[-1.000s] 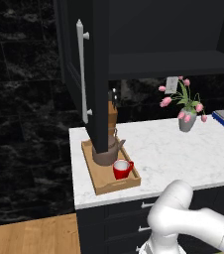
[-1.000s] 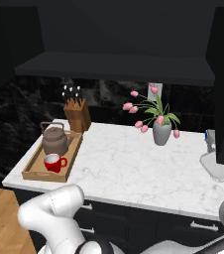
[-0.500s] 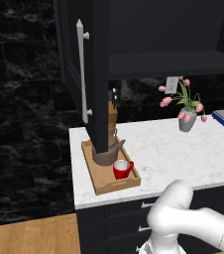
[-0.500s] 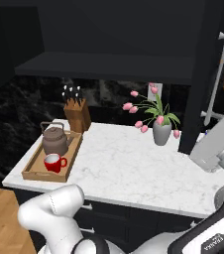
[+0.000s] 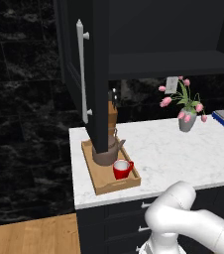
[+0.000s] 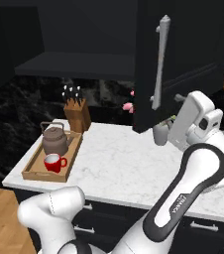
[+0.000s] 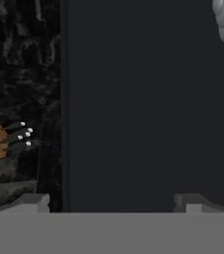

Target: Pick the kettle from the counter and place it on the tray. Then pick the mug from the cabinet and place it on the tray. Then close the cabinet doors.

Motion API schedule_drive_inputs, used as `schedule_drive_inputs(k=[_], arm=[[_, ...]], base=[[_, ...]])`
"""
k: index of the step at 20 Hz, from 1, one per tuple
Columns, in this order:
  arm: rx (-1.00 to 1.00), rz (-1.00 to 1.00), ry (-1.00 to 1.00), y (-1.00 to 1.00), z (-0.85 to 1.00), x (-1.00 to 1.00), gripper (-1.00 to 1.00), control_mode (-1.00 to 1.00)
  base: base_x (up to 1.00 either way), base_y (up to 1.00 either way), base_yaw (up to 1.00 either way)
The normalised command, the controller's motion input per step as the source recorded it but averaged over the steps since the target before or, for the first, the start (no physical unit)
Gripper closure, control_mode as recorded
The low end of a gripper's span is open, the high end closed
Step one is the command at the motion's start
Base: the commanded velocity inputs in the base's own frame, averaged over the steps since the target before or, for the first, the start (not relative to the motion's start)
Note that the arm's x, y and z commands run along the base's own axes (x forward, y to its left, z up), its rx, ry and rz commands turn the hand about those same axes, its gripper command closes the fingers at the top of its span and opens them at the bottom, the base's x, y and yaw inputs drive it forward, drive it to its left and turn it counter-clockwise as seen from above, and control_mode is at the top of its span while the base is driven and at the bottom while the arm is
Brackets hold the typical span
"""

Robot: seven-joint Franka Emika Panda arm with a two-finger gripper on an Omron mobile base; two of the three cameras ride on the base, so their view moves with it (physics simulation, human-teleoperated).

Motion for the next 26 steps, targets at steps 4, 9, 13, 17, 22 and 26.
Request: schedule_drive_inputs(k=[4,9,13,17,22,26], arm=[[-0.06,-0.16,0.08,0.56,0.00,0.90,-1.00,-1.00],[-0.07,-0.14,0.12,0.44,0.00,1.00,-1.00,-1.00],[-0.06,-0.15,0.11,0.35,0.00,1.00,-1.00,-1.00],[-0.05,-0.14,0.12,0.27,0.00,1.00,-1.00,-1.00],[-0.06,-0.14,0.13,0.25,0.00,0.99,-1.00,-1.00],[-0.07,-0.13,0.13,0.22,0.00,0.94,-1.00,-1.00]], base=[[0.00,0.00,0.00],[0.00,0.00,0.00],[0.00,0.00,0.00],[0.00,0.00,0.00],[0.00,0.00,0.00],[0.00,0.00,0.00]])
